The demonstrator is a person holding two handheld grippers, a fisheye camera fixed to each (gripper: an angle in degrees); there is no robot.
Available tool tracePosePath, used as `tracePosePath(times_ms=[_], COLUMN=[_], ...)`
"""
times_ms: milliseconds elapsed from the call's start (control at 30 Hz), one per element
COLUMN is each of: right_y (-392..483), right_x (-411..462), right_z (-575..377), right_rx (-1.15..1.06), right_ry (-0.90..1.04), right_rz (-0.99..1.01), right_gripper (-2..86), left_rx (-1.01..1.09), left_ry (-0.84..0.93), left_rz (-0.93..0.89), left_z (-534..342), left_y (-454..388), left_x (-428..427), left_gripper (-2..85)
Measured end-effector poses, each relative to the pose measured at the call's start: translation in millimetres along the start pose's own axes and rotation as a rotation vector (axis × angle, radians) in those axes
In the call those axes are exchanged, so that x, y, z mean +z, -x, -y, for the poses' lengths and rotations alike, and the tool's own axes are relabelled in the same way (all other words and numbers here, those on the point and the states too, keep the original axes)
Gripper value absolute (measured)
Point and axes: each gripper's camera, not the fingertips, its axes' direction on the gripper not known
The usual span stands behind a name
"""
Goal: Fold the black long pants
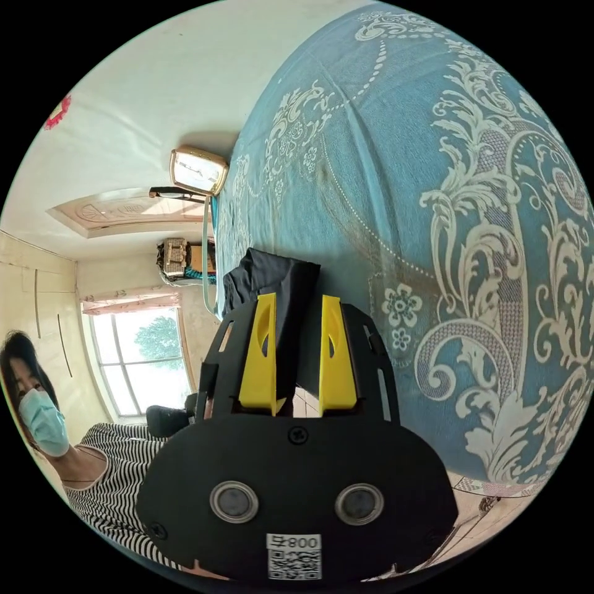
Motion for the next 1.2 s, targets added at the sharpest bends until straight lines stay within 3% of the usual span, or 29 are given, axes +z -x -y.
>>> tracePosePath(times_ms=[300, 467, 867, 1033, 1200], right_y=[-1.4, -7.5, -5.8, 10.1, 46.8], right_x=[36.6, 32.2, 11.3, 23.0, 52.3], right_z=[39.1, 29.3, -14.1, -29.2, -27.4], right_rx=[0.043, 0.056, 0.082, 0.064, -0.011], right_ry=[0.09, 0.044, -0.045, -0.08, -0.11], right_rz=[-0.045, 0.06, 0.032, 0.056, 0.134], right_gripper=[4.8, 3.1, 2.6, 2.5, 2.5], left_rx=[0.01, 0.043, 0.141, 0.147, 0.019], left_ry=[-0.005, -0.002, -0.069, -0.104, -0.185], left_rz=[-0.009, -0.019, -0.113, -0.098, -0.105], left_z=[-16.2, -27.3, -62.8, -96.8, -148.4], left_y=[-3.0, -5.0, -11.3, 6.5, 65.3], left_x=[-14.5, -26.1, -69.0, -93.4, -134.4], left_gripper=[3.8, 3.5, 3.6, 3.5, 3.5])
